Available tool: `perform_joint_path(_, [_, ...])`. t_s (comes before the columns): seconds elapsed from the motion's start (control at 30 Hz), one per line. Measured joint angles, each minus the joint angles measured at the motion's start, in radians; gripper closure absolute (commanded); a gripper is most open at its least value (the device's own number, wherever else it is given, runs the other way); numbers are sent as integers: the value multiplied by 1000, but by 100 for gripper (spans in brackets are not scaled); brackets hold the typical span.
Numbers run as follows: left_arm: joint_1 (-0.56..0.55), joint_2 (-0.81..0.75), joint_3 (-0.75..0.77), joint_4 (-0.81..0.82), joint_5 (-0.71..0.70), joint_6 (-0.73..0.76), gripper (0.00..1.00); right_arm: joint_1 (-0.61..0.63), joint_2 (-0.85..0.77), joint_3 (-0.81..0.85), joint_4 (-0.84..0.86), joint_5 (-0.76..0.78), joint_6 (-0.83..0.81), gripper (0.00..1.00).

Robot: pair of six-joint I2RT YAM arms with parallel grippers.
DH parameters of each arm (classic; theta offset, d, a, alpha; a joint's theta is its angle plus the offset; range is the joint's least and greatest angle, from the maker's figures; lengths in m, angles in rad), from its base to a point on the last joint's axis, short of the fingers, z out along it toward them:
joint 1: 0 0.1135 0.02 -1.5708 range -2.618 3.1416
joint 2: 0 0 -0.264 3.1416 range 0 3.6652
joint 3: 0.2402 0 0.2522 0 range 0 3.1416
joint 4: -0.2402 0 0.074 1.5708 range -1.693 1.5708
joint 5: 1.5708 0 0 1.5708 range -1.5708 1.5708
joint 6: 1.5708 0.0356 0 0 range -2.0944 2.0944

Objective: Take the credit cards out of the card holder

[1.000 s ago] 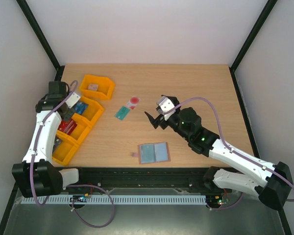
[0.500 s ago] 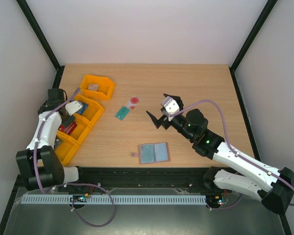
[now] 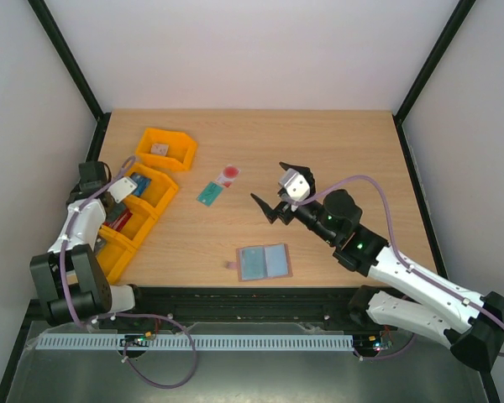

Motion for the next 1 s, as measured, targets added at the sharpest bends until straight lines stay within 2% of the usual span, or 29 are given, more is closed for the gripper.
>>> perform_joint_path(0.3, [7, 0, -88, 124, 0, -5, 98, 0, -23, -16, 4, -52, -9, 1])
perform_joint_path(0.33, [10, 0, -90, 131, 0, -4, 94, 0, -23, -16, 4, -55, -10, 1])
perform_joint_path(0.43, [18, 0, -97, 157, -2, 5, 64, 0, -23, -16, 5, -65, -10, 1])
perform_joint_path(0.6, [22, -18, -102, 139, 24, 42, 42, 0, -23, -16, 5, -87, -10, 1])
perform_joint_path(0.9, [31, -47, -95, 69, 99, 47, 36, 0, -24, -16, 5, -107, -9, 1])
perform_joint_path(1.0, [34, -47, -43, 13, 148, 20, 33, 0, -25, -16, 8, -105, -5, 1])
